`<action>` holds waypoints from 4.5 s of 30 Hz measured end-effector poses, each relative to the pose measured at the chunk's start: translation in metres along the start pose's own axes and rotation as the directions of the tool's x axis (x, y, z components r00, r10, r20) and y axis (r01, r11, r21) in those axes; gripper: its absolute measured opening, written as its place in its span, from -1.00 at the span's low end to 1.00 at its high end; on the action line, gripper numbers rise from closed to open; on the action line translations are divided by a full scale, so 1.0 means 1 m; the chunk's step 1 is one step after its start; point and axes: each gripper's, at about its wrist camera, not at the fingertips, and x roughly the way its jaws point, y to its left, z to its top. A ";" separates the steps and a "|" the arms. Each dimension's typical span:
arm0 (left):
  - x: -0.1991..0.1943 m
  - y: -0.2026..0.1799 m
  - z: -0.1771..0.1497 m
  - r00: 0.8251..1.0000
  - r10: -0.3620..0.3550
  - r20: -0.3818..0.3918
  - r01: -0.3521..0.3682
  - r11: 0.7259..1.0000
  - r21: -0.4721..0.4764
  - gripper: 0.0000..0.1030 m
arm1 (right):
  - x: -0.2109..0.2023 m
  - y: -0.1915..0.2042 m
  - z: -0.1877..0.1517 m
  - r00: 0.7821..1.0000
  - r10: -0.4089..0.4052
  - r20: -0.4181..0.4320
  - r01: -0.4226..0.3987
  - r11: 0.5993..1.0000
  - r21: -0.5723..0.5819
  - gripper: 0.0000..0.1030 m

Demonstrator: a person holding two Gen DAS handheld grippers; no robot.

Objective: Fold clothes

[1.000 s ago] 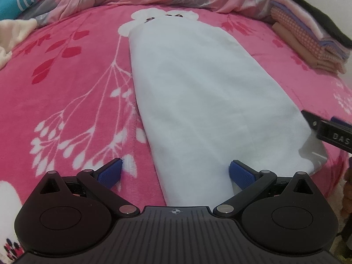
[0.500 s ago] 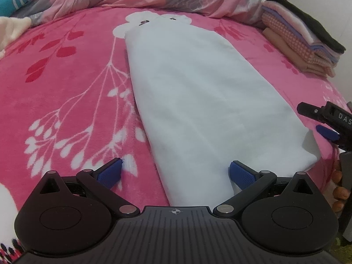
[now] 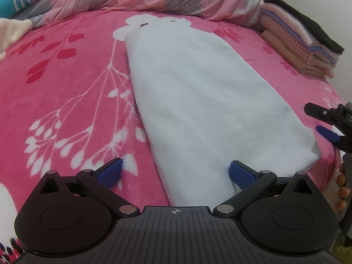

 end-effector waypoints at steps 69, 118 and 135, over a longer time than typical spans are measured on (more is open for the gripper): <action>0.096 0.119 0.090 0.771 -0.621 0.141 0.622 0.688 -0.372 0.09 | 0.198 0.070 0.097 0.637 0.541 -0.548 -0.610 0.789 0.070 0.50; -0.064 -0.203 0.235 0.526 -0.782 0.334 0.633 0.622 0.461 -0.79 | -0.119 0.007 0.294 0.821 0.471 0.323 -0.253 0.807 -0.534 -0.78; 0.064 -0.293 0.352 0.524 -0.811 0.262 0.675 0.582 0.453 -0.79 | -0.010 -0.084 0.427 0.849 0.378 0.368 -0.168 0.855 -0.491 -0.78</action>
